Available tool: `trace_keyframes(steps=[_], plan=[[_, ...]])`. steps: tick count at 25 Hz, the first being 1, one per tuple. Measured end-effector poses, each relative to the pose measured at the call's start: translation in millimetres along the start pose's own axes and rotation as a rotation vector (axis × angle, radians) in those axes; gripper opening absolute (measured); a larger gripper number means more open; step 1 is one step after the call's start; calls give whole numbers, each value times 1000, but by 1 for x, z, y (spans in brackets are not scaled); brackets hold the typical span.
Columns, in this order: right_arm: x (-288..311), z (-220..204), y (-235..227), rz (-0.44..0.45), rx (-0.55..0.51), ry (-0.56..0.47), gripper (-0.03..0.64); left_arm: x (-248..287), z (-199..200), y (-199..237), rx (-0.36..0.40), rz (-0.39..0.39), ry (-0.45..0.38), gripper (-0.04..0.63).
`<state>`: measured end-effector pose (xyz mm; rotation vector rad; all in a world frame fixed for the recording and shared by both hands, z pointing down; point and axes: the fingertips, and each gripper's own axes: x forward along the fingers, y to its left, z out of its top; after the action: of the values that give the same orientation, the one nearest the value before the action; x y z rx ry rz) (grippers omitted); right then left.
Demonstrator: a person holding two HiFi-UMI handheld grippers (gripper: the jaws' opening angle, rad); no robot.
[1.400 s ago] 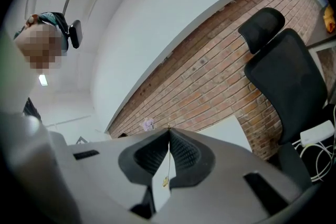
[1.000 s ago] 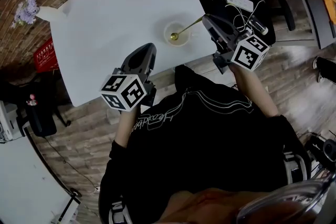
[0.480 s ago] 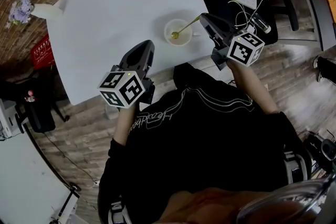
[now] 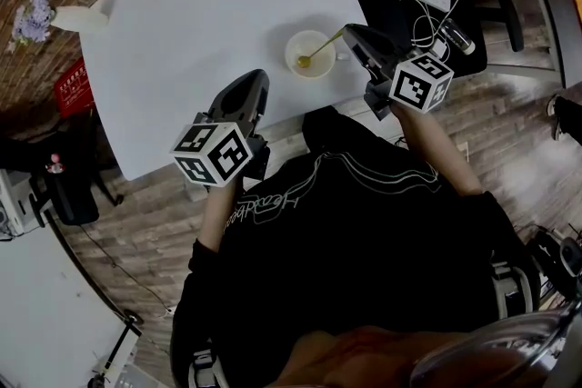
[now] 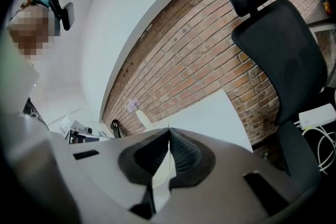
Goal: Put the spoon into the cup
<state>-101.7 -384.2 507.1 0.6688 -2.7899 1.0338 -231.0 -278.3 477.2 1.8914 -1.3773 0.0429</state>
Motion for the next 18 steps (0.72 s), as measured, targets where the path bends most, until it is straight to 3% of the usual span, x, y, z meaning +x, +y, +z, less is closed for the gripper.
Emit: trace_keyframes(steps=[18], plan=[[5,-14,-7,3,-7,36,2,5,-5,2,-10,11,15,5]])
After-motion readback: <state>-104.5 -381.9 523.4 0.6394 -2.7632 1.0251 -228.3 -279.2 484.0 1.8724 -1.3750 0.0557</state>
